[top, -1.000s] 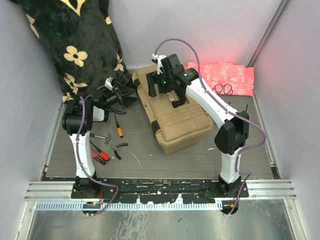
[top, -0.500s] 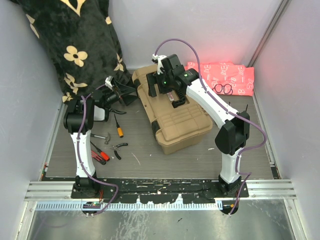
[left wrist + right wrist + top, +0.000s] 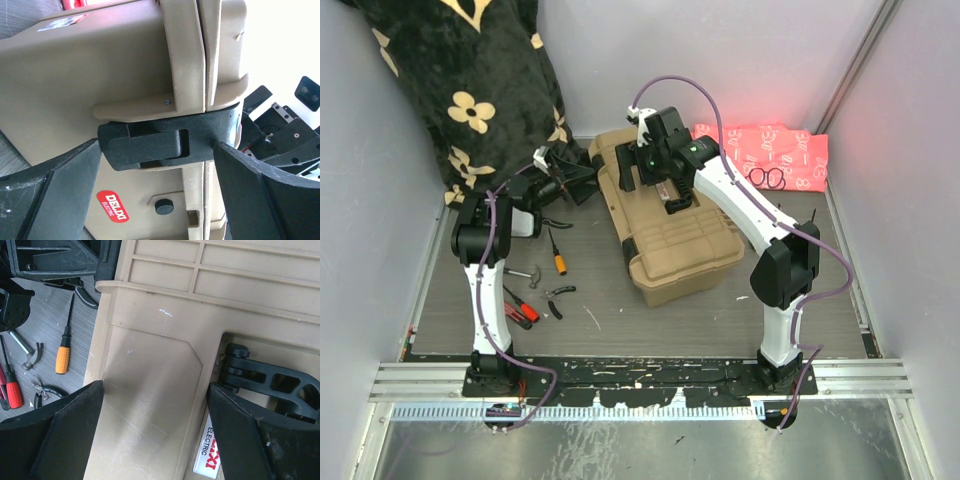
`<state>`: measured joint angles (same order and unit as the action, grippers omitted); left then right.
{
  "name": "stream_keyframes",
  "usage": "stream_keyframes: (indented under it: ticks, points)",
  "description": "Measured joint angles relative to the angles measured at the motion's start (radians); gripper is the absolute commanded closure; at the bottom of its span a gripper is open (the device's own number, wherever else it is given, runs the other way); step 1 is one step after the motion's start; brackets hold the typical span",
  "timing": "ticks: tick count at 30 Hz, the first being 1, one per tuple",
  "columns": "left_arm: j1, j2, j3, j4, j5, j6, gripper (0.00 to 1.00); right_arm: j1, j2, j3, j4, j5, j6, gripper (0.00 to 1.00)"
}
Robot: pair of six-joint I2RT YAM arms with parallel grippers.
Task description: Pack the tool kit
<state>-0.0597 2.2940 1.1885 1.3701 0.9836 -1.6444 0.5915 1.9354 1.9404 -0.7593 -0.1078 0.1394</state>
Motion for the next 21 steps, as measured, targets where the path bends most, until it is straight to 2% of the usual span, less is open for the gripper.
stream_keyframes:
  ticks: [21]
  points:
    - [-0.044, 0.061, 0.082, 0.003, -0.062, -0.077, 0.03, -0.019, 0.014, 0.018, -0.005, 0.019, 0.005, 0.13]
